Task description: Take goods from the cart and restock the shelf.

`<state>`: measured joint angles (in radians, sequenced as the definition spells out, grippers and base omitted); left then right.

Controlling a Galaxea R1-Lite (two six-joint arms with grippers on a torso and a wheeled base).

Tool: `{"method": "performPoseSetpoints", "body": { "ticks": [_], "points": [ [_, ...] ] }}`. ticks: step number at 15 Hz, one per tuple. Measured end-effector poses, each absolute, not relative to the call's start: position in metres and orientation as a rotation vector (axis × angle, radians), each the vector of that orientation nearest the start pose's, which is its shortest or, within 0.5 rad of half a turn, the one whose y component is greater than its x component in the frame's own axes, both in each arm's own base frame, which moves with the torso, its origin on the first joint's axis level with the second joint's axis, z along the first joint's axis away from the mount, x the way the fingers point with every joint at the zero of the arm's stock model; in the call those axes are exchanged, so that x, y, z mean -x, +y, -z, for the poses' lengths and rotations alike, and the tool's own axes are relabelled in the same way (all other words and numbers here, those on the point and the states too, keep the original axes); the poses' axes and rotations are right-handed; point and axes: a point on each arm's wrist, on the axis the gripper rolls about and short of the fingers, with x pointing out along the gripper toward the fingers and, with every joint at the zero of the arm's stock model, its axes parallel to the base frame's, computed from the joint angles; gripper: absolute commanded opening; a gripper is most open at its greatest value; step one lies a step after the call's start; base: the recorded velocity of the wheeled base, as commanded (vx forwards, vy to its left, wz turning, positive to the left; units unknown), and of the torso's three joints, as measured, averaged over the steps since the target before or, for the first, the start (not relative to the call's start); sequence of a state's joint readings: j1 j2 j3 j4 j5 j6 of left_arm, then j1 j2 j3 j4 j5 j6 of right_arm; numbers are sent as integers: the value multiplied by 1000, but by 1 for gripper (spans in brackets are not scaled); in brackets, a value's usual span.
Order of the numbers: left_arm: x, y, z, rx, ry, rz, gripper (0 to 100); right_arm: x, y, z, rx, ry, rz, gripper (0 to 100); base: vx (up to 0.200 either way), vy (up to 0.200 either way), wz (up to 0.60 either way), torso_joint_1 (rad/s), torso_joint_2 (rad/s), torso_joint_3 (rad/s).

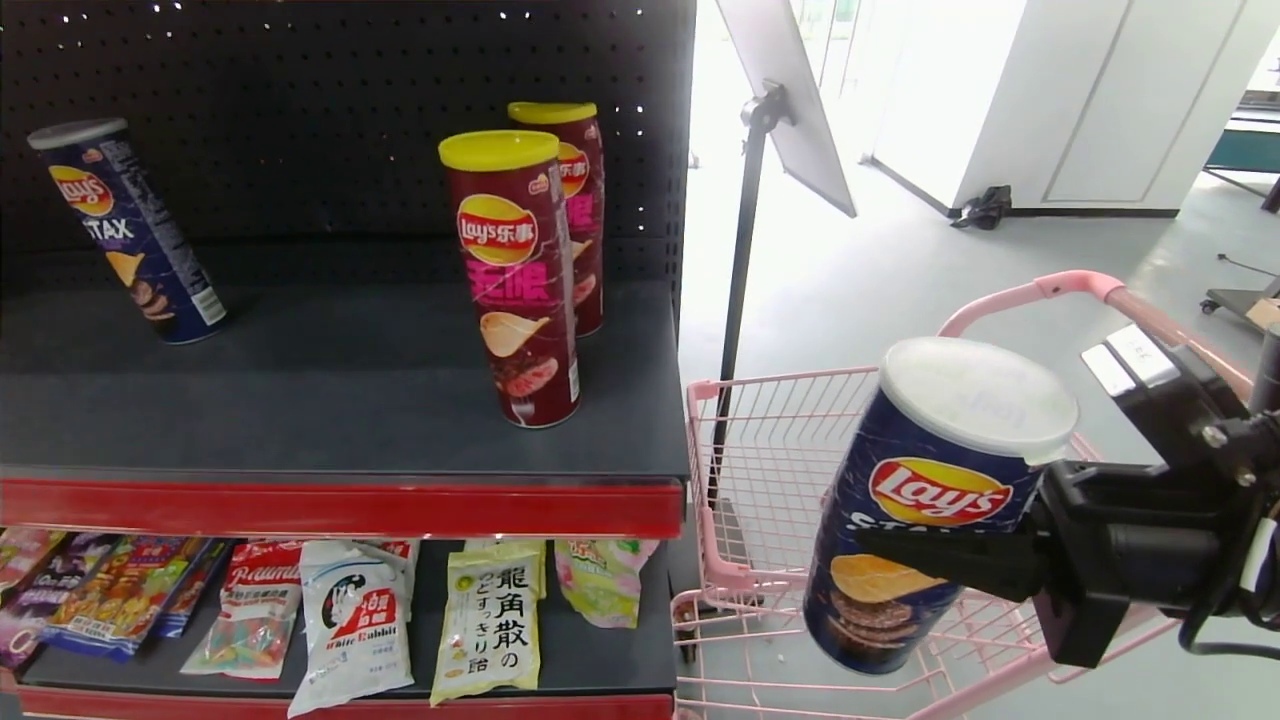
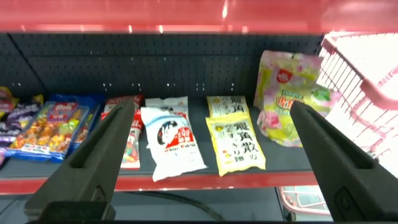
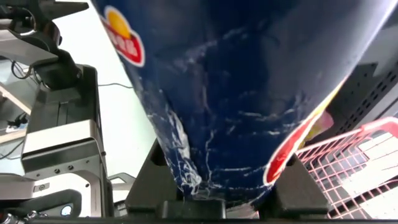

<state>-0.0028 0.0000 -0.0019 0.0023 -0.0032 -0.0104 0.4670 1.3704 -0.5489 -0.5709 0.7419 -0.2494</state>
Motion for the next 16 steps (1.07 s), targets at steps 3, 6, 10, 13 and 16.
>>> {"method": "performPoseSetpoints", "body": {
  "ticks": [3, 6, 10, 13, 16],
  "points": [
    [23, 0, -76, 10, 2, 6, 100, -180, 108, -198, 182, 95, -1228, 0, 0, 0, 0, 255, -590, -349],
    [23, 0, -76, 10, 0, 6, 100, -181, 109, -200, 183, 89, -1230, 0, 0, 0, 0, 225, -526, -297],
    [23, 0, -76, 10, 1, 6, 100, -181, 109, -199, 183, 91, -1230, 0, 0, 0, 0, 176, -395, -220],
    [23, 0, -76, 10, 1, 6, 100, -181, 109, -198, 183, 96, -1230, 0, 0, 0, 0, 167, -357, -196],
    [23, 0, -76, 10, 2, 6, 100, -179, 110, -195, 181, 105, -1245, 0, 0, 0, 0, 24, -44, -29]
  ]
}}
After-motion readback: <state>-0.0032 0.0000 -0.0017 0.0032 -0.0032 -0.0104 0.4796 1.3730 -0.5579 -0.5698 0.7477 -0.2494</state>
